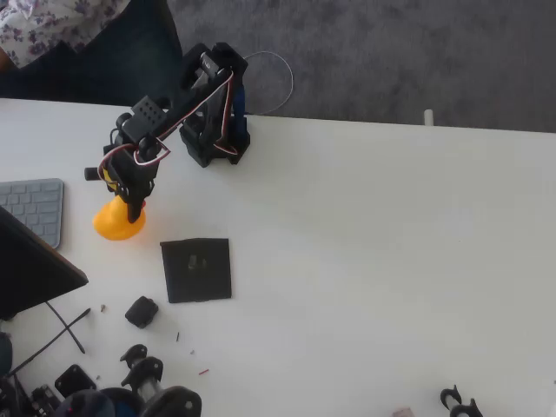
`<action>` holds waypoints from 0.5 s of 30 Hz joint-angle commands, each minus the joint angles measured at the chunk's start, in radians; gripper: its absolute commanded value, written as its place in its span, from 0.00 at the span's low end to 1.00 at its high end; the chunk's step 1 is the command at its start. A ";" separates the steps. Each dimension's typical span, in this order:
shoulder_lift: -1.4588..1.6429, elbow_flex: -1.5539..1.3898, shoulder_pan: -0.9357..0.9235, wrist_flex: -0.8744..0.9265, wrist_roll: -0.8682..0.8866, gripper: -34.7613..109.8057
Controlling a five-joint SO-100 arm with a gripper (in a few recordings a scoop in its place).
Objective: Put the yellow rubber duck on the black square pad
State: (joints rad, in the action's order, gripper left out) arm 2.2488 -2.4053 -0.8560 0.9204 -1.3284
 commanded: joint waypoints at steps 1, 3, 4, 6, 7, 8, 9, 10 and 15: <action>0.037 0.034 0.061 0.003 0.049 0.31; 0.037 0.035 0.097 0.002 0.078 0.31; 0.037 0.037 0.115 0.002 0.094 0.31; 0.048 0.061 0.149 0.008 0.129 0.31; 0.060 0.077 0.166 0.009 0.149 0.31; 0.077 0.091 0.184 0.011 0.175 0.31; 0.097 0.104 0.202 0.011 0.199 0.31; 0.115 0.117 0.224 0.011 0.224 0.31; 0.178 0.137 0.357 0.012 0.318 0.31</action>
State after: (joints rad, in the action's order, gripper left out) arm 2.3685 -2.3117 -0.5660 0.9265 -1.0370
